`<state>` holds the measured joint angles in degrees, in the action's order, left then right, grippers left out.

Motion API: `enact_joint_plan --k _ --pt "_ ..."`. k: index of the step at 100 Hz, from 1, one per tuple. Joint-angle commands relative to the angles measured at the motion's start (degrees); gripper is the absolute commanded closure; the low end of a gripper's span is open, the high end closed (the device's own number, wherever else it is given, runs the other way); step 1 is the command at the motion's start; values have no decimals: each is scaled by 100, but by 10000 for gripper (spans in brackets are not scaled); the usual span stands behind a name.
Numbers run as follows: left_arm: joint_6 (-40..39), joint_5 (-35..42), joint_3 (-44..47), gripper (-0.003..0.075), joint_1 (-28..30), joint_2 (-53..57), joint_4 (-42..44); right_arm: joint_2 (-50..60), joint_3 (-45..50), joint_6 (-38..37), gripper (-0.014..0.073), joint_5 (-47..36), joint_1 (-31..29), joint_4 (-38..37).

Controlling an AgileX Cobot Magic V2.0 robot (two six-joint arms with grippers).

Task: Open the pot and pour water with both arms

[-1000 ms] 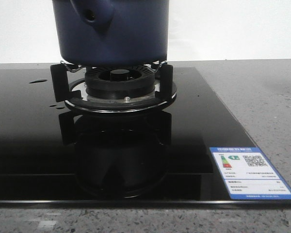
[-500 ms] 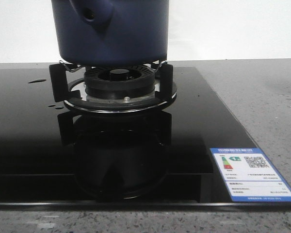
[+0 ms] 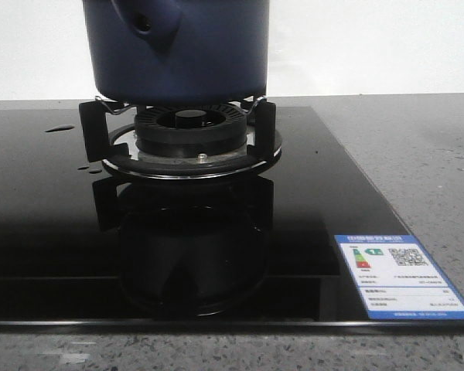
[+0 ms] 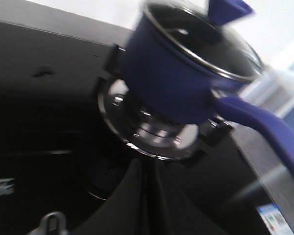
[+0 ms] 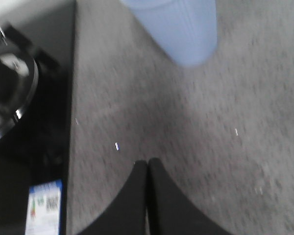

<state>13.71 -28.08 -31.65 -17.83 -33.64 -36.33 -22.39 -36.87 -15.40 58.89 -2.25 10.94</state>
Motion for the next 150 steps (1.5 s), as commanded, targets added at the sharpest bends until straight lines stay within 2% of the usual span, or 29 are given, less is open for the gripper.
enact_joint_plan --k 1,19,31,42,60,70,80,89,96,104,111,126,143,150 --pt "787 28 -502 736 -240 -352 -774 -314 -406 541 668 342 -37 567" --pt "2526 -1326 -1276 722 -381 -1010 -2400 -631 -652 1540 668 795 -37 2149" --pt "3929 -2299 -1721 722 -381 -1471 -3510 -687 -708 2388 668 731 -37 2825" --pt "5018 -2463 -1995 722 -381 -1865 -4148 -687 -708 3100 668 455 -37 2917" --pt "6704 -2443 -2329 710 -381 -2342 -4436 -687 -708 4174 667 -181 -37 2917" --pt "7522 -2382 -2432 635 -381 -2491 -4469 -687 -708 4545 657 -420 -37 2907" --pt "7878 -2020 -2430 492 -381 -2579 -4731 -687 -708 4550 567 -679 -37 2907" --pt "7890 -1533 -2430 325 -381 -2598 -4903 -687 -708 4550 409 -851 -37 2907" --pt "7890 -1145 -2430 249 -381 -2598 -4957 -687 -708 4550 266 -978 -37 2907" --pt "8039 -872 -2430 248 -381 -2634 -4933 -687 -708 4550 120 -1086 -37 2907" --pt "8281 -872 -2506 263 -370 -2744 -4945 -687 -708 4550 55 -1187 -37 2907" --pt "8366 -1011 -2872 271 -294 -3195 -5009 -687 -708 4550 47 -1224 -37 2907" --pt "8399 -2611 -3449 271 483 -3871 -5824 -687 -708 4550 47 -1164 -37 2907" --pt "8399 -3020 -3670 271 820 -4114 -6037 -687 -708 4550 47 -1151 -37 2907"
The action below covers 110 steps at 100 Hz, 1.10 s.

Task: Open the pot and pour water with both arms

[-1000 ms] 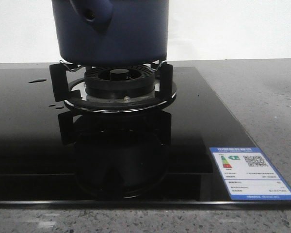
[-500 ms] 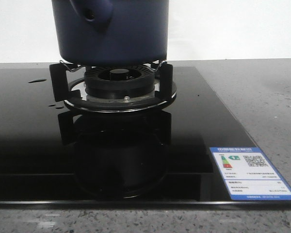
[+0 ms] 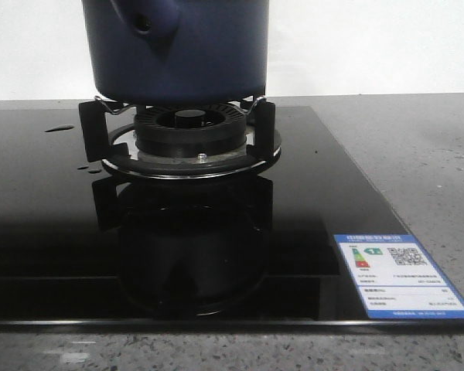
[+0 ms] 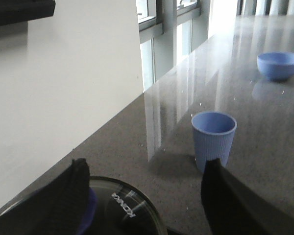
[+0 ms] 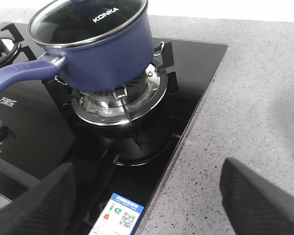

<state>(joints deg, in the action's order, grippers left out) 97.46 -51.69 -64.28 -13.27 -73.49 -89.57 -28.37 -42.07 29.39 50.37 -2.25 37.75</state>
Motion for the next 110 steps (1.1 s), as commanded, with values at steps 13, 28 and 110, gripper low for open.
enact_joint_plan --k 13,28,110 --pt "29 -638 -649 265 617 -439 -684 -88 -188 71 47 -277 -37 226" --pt "126 -543 -699 164 522 -660 -575 -88 -188 71 47 -210 -37 214" --pt "271 55 -756 59 75 -1470 -536 -88 -188 71 53 -129 -37 161"
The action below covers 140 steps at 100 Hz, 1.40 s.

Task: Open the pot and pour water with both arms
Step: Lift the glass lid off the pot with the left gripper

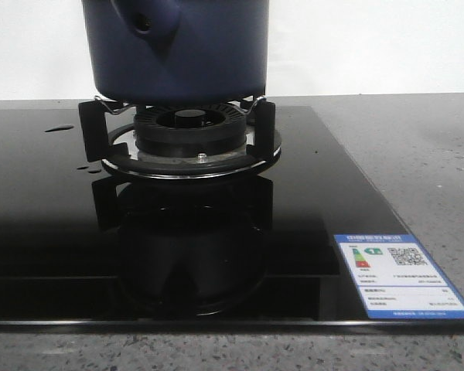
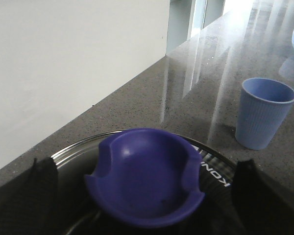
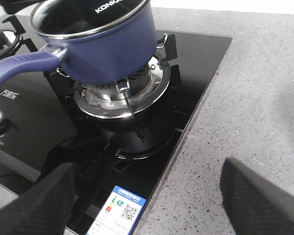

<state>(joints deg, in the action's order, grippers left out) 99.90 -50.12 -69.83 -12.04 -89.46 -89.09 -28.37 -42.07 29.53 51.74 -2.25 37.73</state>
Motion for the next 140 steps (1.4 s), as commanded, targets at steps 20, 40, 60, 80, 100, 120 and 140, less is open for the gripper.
enact_joint_plan --k 20,40,60,80,100,120,140 --pt "40 -108 -205 59 -212 11 -611 -88 -188 57 53 -266 -37 162" --pt "40 145 -205 59 -382 0 -611 -88 -188 57 53 -260 -37 162" --pt "40 151 -205 188 -382 0 -611 -88 -188 57 53 -175 -37 162" --pt "40 102 -205 423 -382 0 -621 -88 -178 57 53 -154 -37 162" --pt "40 102 -205 496 -382 0 -795 -88 -178 57 53 -146 -37 162" --pt "40 132 -214 496 -382 175 -1243 -88 -178 57 53 -146 -37 162" --pt "40 356 -214 496 -192 679 -1314 -88 -178 57 53 -270 -37 162"
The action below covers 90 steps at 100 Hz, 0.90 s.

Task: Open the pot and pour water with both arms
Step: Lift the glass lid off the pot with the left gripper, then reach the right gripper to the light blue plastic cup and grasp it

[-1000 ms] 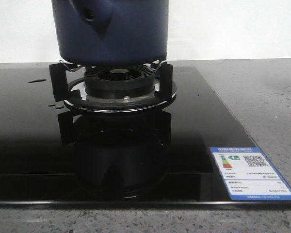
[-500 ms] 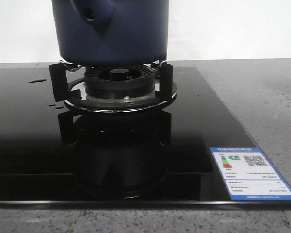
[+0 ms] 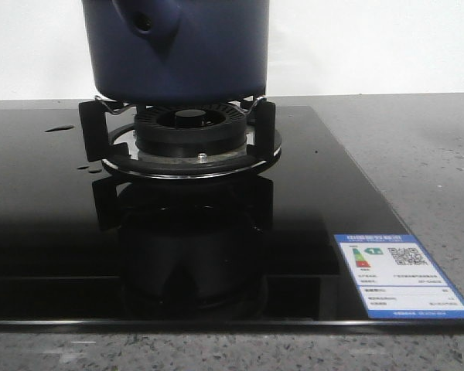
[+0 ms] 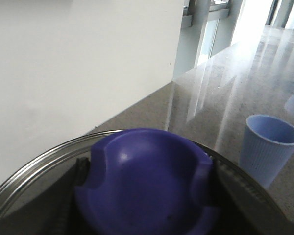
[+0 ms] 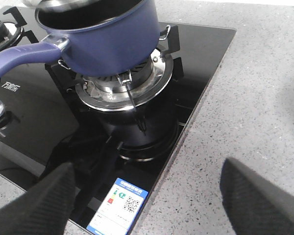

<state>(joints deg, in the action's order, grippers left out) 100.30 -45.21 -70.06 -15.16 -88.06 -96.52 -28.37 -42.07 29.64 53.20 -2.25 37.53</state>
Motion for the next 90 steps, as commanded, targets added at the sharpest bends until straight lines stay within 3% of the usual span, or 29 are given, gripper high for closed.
enact_joint_plan --k 1,26,40,57,90 --pt "0 -136 -191 496 135 560 -571 -88 -178 45 53 -432 -37 183" --pt "-1020 -189 -191 496 846 1365 70 -88 -178 45 53 -1471 -37 61" --pt "-1709 -349 -191 496 1189 1810 805 -88 -178 45 53 -2036 -37 -933" --pt "-1830 -362 -181 496 1235 2232 1005 -88 79 45 53 -2446 -37 -1874" --pt "-1830 -362 -181 497 1235 2390 1005 226 1586 45 53 -4063 -37 -1521"
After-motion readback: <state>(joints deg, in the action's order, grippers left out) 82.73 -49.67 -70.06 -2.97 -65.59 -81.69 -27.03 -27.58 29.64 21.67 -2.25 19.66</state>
